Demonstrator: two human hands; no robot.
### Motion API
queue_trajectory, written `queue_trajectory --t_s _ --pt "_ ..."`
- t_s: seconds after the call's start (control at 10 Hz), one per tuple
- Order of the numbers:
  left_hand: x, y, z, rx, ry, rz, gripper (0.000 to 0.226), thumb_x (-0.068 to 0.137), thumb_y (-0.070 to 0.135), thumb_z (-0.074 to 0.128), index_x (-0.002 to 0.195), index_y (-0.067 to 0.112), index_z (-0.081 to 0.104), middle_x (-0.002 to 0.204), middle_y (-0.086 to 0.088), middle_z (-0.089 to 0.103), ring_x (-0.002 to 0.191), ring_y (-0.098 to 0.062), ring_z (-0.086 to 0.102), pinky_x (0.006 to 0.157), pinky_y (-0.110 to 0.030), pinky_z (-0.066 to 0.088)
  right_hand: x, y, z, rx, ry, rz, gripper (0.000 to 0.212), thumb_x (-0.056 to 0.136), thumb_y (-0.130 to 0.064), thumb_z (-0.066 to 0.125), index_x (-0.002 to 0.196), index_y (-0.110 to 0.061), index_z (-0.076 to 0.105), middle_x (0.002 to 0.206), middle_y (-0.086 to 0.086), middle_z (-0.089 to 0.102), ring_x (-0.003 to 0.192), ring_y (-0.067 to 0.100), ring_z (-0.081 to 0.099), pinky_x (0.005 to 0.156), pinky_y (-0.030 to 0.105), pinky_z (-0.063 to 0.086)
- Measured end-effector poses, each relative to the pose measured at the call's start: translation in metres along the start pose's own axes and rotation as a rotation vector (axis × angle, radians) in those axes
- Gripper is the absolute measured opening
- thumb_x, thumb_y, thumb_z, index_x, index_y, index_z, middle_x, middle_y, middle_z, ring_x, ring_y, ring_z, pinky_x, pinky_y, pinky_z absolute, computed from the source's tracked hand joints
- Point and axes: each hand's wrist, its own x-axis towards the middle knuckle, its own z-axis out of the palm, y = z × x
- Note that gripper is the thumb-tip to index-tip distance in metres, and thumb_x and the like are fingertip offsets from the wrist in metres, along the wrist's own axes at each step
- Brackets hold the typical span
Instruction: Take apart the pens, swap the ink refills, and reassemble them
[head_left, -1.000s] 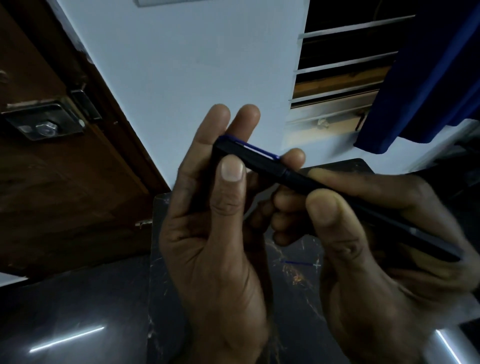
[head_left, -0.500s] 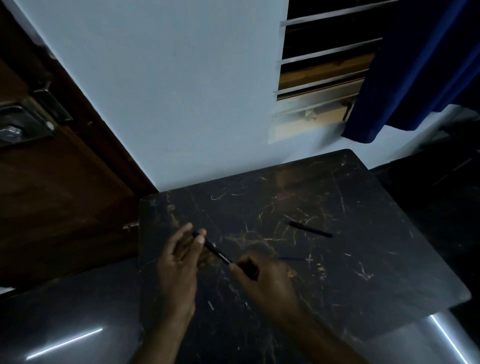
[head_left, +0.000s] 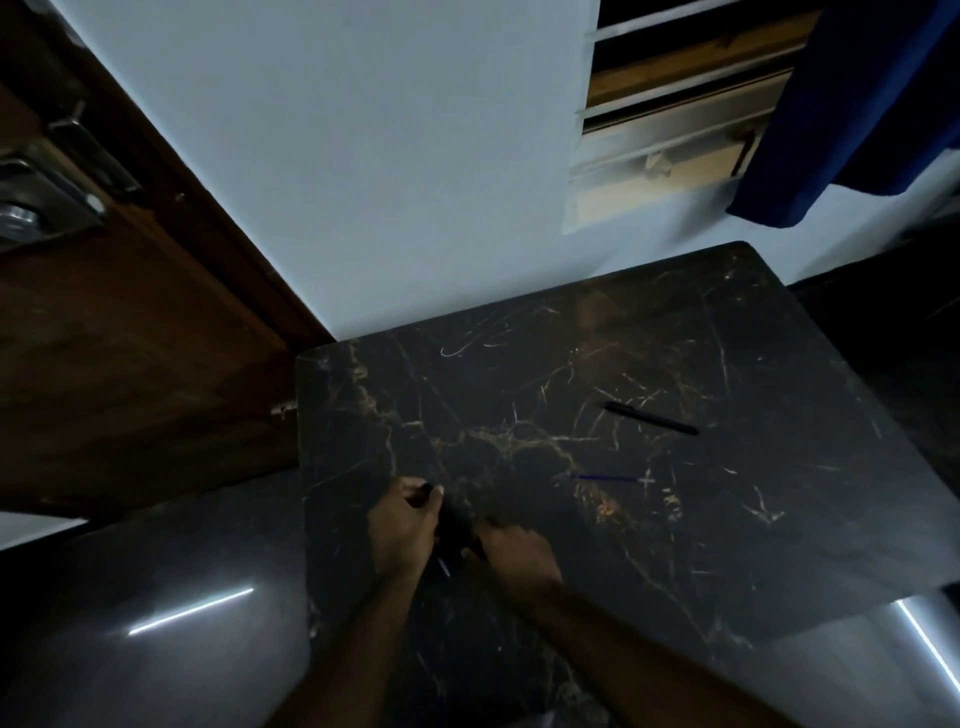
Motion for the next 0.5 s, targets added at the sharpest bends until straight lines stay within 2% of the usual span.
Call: queue_trajectory --t_s 0.1,0.2,0.3,0.5 --pt "-0.005 -0.004 -0.003 0.072 -0.007 0.026 0.021 0.093 0.029 0.085 0.109 0.018 0.075 0.101 -0.002 0.081 0.092 -0.021 0.076 0.081 -0.034 0.063 0.006 -0.002 0.005 -0.043 -0.044 -0.007 0.034 0.104 -0.041 0.048 0.127 -0.018 0.058 0.127 0.013 0.067 0.109 0.036 0.067 0.086 0.041 0.052" --pt "-0.009 -0.002 -0.003 0.066 0.02 0.043 0.023 0.092 0.024 0.086 0.111 0.016 0.075 0.105 -0.002 0.079 0.094 -0.017 0.072 0.081 -0.027 0.054 0.012 -0.002 0.004 -0.073 -0.058 -0.022 0.034 0.105 -0.04 0.046 0.129 -0.018 0.058 0.129 0.012 0.066 0.111 0.036 0.067 0.086 0.04 0.052" --pt "-0.012 0.0 -0.003 0.061 0.038 0.066 0.024 0.092 0.021 0.086 0.112 0.013 0.076 0.107 -0.004 0.078 0.097 -0.017 0.071 0.083 -0.026 0.051 0.013 0.001 -0.001 -0.062 -0.061 -0.048 0.034 0.105 -0.04 0.047 0.13 -0.019 0.057 0.129 0.012 0.066 0.111 0.036 0.066 0.087 0.04 0.051" --pt "-0.015 0.004 0.0 0.076 0.091 0.065 0.025 0.094 0.023 0.084 0.115 0.015 0.075 0.112 -0.005 0.078 0.104 -0.023 0.074 0.092 -0.041 0.062 -0.009 0.026 -0.017 0.04 -0.021 -0.075 0.03 0.101 -0.042 0.049 0.121 -0.021 0.058 0.123 0.01 0.068 0.108 0.034 0.066 0.087 0.041 0.05"
